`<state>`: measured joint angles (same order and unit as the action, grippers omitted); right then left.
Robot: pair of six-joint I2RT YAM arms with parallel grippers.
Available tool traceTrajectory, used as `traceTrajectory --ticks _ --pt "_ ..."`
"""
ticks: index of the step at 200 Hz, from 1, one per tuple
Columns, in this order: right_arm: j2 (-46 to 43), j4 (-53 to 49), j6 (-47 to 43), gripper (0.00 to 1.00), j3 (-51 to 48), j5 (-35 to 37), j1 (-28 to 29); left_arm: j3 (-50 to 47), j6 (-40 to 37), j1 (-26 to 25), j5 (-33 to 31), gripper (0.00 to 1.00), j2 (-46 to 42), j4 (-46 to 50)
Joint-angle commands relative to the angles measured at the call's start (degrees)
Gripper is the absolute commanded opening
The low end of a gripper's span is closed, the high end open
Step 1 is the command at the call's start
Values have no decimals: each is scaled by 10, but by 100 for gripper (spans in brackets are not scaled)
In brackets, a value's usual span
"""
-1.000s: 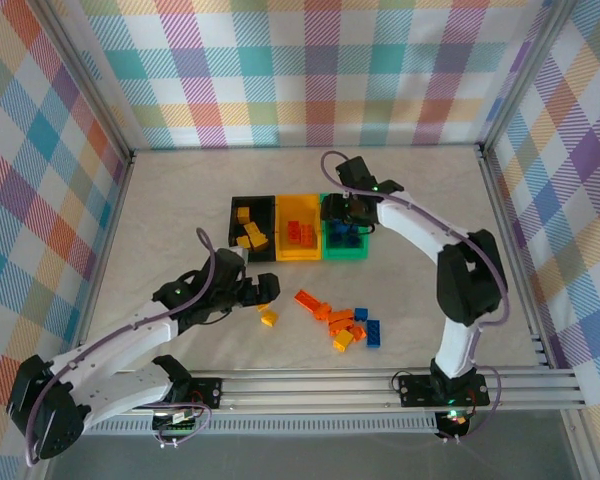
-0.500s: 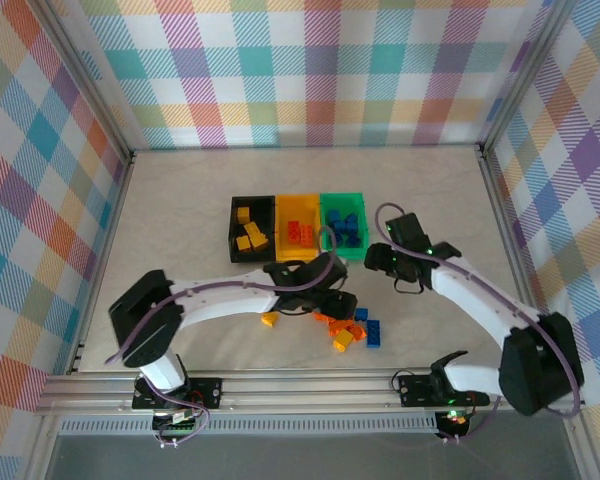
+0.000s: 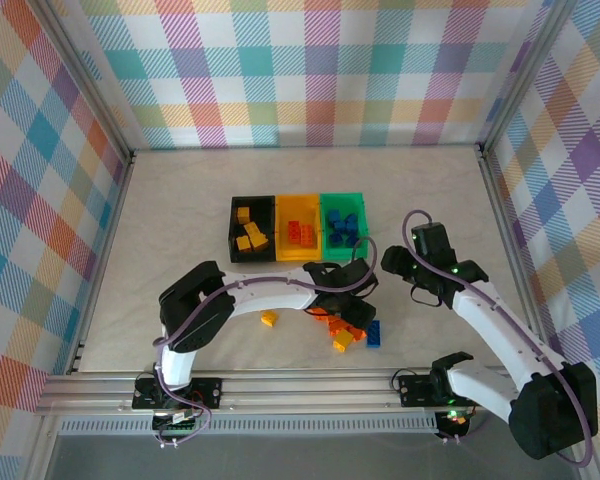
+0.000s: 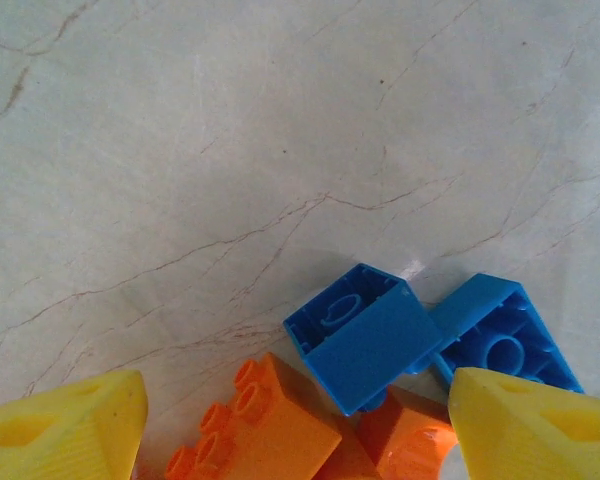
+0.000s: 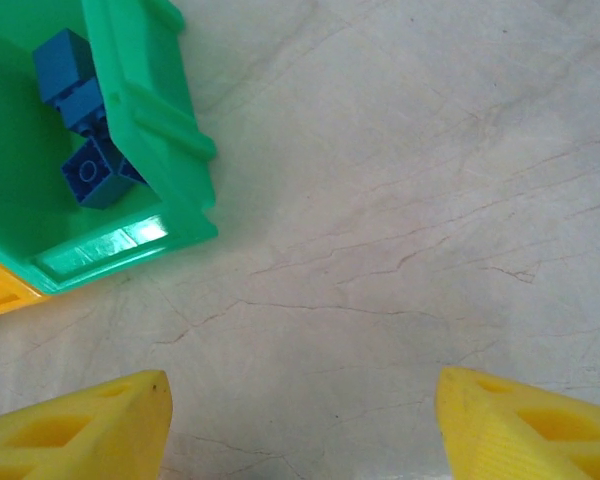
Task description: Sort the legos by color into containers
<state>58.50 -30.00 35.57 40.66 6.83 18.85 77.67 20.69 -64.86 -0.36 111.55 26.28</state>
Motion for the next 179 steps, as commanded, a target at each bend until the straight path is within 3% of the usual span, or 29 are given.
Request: traceTrajectory --ticks 1,33,82,179 --pt "-16 -4 1 70 -7 -12 -10 20 -22 -8 18 79 16 27" --pt "-23 -4 -1 70 -13 -21 -24 38 -27 -9 31 79 39 32" --pt "-37 -7 -4 70 -16 -28 -35 76 -34 -6 19 67 75 37" --pt "-40 -5 -2 70 -18 -34 -43 95 -25 3 28 32 78 38"
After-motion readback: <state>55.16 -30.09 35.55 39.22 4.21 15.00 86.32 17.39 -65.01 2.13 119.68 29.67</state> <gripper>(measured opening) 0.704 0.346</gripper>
